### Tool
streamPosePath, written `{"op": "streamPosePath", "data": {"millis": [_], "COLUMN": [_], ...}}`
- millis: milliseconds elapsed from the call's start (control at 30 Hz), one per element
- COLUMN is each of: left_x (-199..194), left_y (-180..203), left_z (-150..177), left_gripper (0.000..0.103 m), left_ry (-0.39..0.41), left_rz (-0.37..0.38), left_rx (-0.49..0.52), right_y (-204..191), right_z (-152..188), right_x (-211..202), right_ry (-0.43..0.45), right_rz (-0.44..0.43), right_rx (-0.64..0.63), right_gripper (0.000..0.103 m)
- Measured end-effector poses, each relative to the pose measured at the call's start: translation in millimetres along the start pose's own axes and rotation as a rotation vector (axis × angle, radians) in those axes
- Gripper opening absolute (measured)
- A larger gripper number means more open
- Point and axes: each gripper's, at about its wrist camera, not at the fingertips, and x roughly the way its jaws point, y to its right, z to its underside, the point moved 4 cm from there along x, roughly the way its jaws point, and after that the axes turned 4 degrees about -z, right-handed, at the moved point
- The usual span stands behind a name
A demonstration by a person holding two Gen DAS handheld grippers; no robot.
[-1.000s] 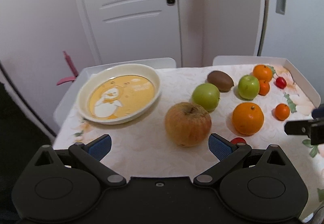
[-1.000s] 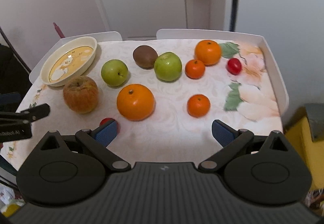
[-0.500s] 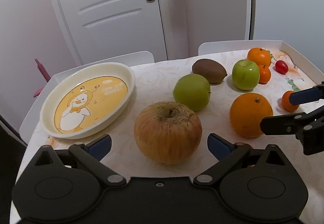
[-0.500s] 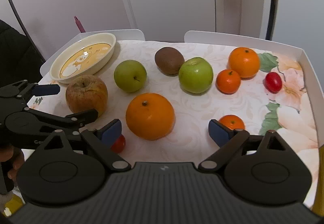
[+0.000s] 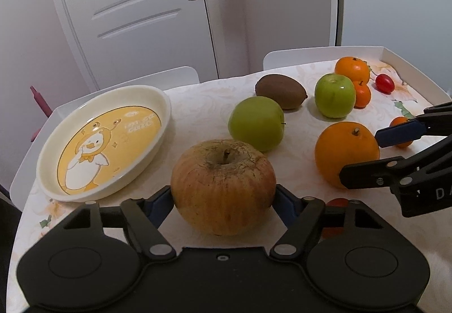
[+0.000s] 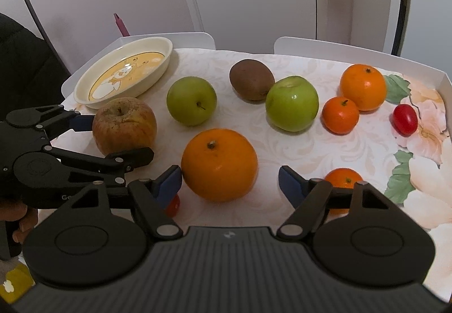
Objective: Organize fruits
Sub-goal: 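Grasp the large apple with the left tool while the right tool grasps the big orange, then carry the apple with the left tool while the right tool carries the orange to the bowl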
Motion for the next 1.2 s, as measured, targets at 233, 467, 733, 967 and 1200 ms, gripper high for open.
{"op": "streamPosePath", "data": {"millis": [233, 467, 733, 967, 1200], "left_x": [-1.5, -5.1, -15.3, -31.1, -51.6], "left_y": [-3.3, -7.0, -19.0, -33.0, -55.2], "left_z": [2.0, 6.0, 13.0, 11.6, 1.7], "left_gripper": [0.078, 0.078, 0.078, 0.078, 0.078], "left_ry": [0.006, 0.007, 0.026, 0.077, 0.105], "left_rz": [0.015, 0.017, 0.004, -0.003, -0.02], "left_rx": [0.0, -0.009, -0.043, -0.088, -0.123], "right_y": [-4.6, -6.4, -11.6, -24.2, -45.2], "right_z": [-0.4, -3.5, -6.3, -15.0, -34.7], "right_x": [6.2, 12.7, 15.0, 10.7, -1.6], "right_ry": [0.0, 0.001, 0.003, 0.022, 0.054], "right_rz": [-0.003, 0.007, 0.024, 0.015, 0.011], "right_rx": [-0.008, -0.012, -0.035, -0.038, -0.057], "right_gripper": [0.09, 0.085, 0.077, 0.077, 0.076]}}
